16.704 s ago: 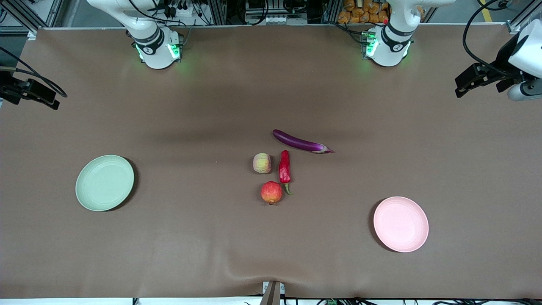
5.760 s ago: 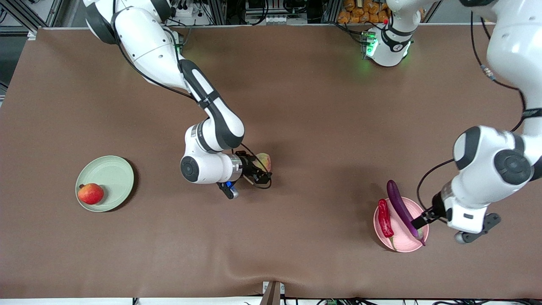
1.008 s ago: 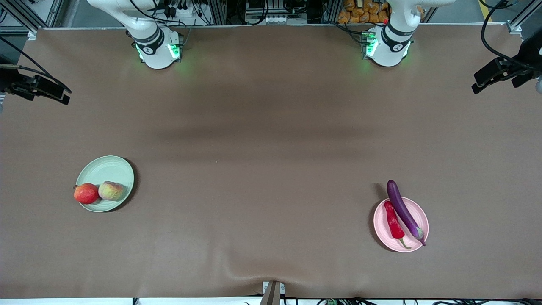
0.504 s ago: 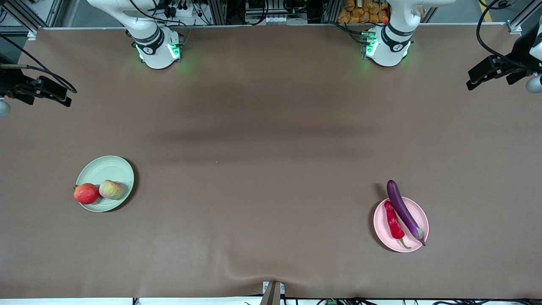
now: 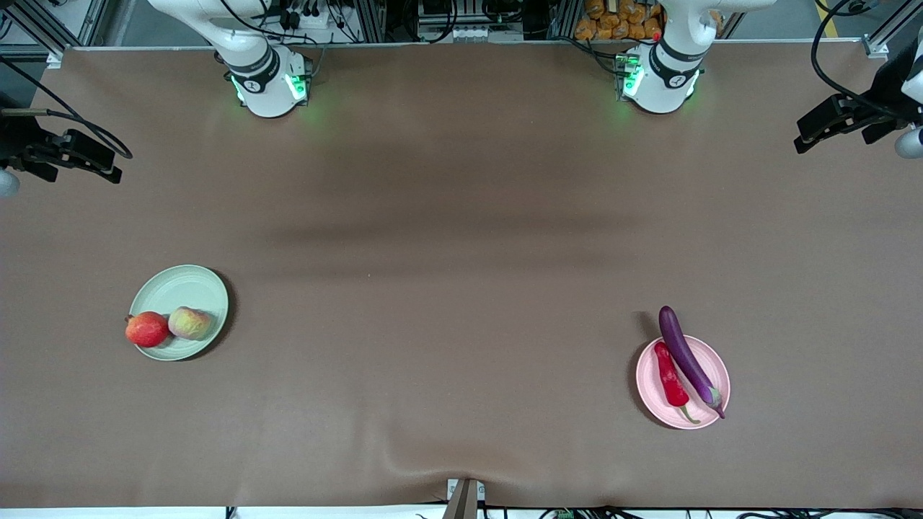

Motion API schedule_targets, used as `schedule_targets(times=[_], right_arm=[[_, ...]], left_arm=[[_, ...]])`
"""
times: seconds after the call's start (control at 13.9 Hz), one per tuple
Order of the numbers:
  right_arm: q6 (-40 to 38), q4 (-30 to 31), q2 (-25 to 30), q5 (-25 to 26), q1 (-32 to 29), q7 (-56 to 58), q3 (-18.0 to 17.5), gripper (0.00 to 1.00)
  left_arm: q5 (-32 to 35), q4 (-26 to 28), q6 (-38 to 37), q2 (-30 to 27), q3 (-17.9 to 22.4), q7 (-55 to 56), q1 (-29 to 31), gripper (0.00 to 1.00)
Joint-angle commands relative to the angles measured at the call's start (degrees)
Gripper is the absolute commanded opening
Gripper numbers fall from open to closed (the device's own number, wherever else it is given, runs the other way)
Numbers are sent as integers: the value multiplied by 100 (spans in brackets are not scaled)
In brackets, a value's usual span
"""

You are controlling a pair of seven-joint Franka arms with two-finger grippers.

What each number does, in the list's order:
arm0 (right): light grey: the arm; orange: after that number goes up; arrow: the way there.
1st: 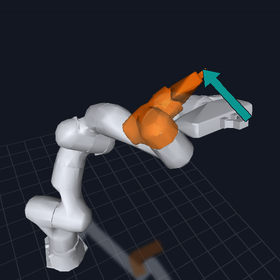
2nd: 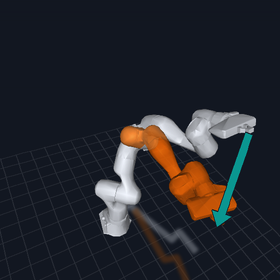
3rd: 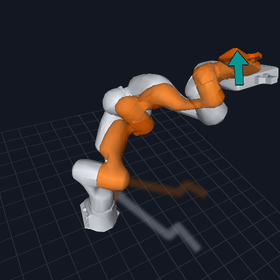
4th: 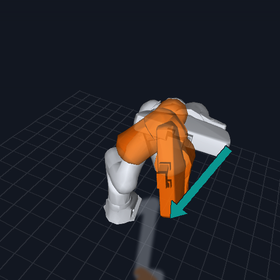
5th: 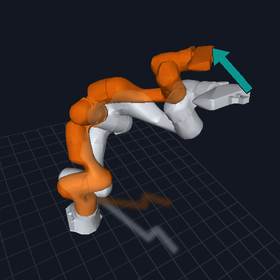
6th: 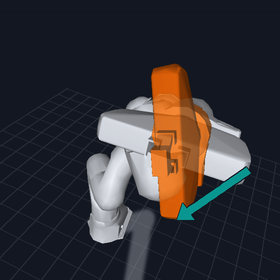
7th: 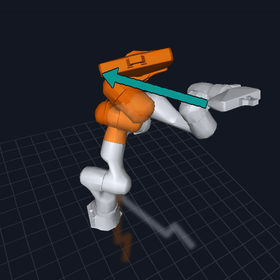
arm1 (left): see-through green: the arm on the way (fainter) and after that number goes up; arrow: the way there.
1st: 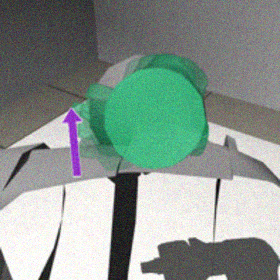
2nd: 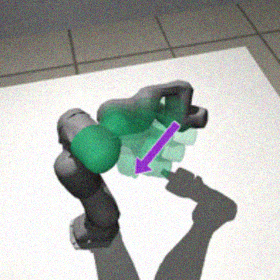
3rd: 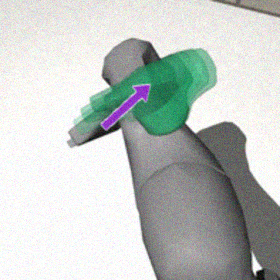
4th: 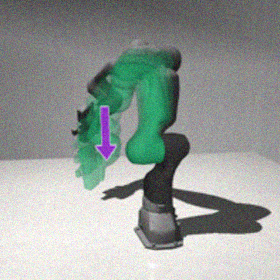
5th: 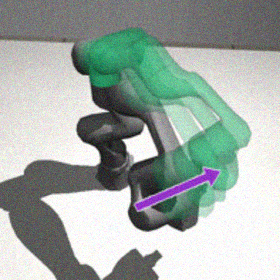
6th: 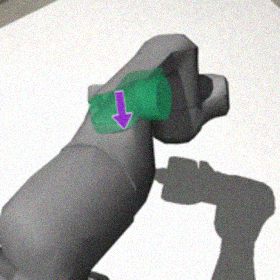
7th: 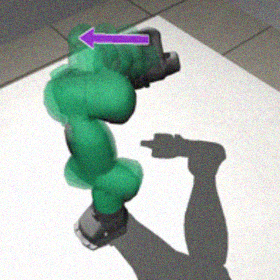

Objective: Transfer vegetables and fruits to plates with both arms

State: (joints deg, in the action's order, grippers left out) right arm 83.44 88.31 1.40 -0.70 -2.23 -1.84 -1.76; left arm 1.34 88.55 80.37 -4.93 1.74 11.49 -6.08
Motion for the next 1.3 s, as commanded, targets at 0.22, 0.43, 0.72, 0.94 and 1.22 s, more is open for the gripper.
schedule_targets(times=[0.22,0.43,0.72,0.94,1.22], right_arm=[[-47,-7,44,105,-59,61,-61,100],[-135,-7,44,105,-67,52,-52,100],[-196,2,36,96,-24,-9,-70,100],[-258,2,36,96,56,-35,-70,100],[-311,20,36,87,56,-44,-61,100]], left_arm=[[-28,-13,-118,-34,10,-103,-7,100],[-28,4,-127,-43,10,-94,-7,100],[-28,4,-127,-52,10,-94,-7,100],[-28,13,-136,-52,10,-94,-7,100],[-28,13,-144,-52,10,-86,-7,100]])
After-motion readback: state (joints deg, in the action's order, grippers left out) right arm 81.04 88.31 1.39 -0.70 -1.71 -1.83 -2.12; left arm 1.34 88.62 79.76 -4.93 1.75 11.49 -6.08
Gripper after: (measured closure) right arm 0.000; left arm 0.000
